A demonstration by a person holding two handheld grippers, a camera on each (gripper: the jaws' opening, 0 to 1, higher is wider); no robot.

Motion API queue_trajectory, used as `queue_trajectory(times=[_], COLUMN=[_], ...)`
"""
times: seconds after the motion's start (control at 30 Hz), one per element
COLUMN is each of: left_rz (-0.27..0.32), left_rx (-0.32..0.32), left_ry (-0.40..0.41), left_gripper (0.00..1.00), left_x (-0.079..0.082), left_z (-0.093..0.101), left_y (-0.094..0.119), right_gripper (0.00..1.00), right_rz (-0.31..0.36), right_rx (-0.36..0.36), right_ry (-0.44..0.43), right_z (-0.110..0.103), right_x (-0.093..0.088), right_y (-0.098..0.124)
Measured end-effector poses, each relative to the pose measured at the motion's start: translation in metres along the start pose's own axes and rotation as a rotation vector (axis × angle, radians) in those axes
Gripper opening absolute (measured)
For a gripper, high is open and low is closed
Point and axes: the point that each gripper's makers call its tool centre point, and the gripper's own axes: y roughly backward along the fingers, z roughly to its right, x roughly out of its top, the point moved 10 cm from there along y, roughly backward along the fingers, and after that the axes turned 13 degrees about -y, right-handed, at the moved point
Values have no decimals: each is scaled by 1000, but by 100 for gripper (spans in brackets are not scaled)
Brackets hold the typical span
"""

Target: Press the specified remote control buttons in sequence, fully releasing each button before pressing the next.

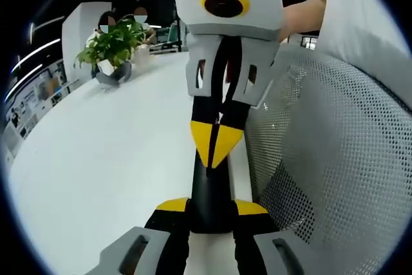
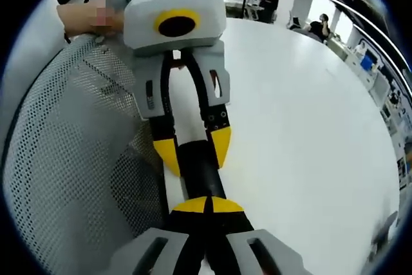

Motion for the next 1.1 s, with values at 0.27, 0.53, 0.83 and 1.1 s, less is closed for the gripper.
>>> queue_trajectory(times=[0.27,0.53,0.83,1.1], left_rz=[0,-1,-2,-1], left_rx=[-2,-1,0,-1], left_ry=[-1,-4,-5,-4], left_gripper=[24,24,24,24], left_x=[0,0,0,0], left_z=[0,0,0,1], left_y=[0,0,0,0], right_gripper=[0,0,0,0], right_rz=[-50,-3,49,7], right_rx=[-41,-78,9,14], right_ry=[149,149,17,56], right_z=[-6,-7,-4,-4], right_x=[5,0,3,5], right_y=[-4,-3,-1,-4])
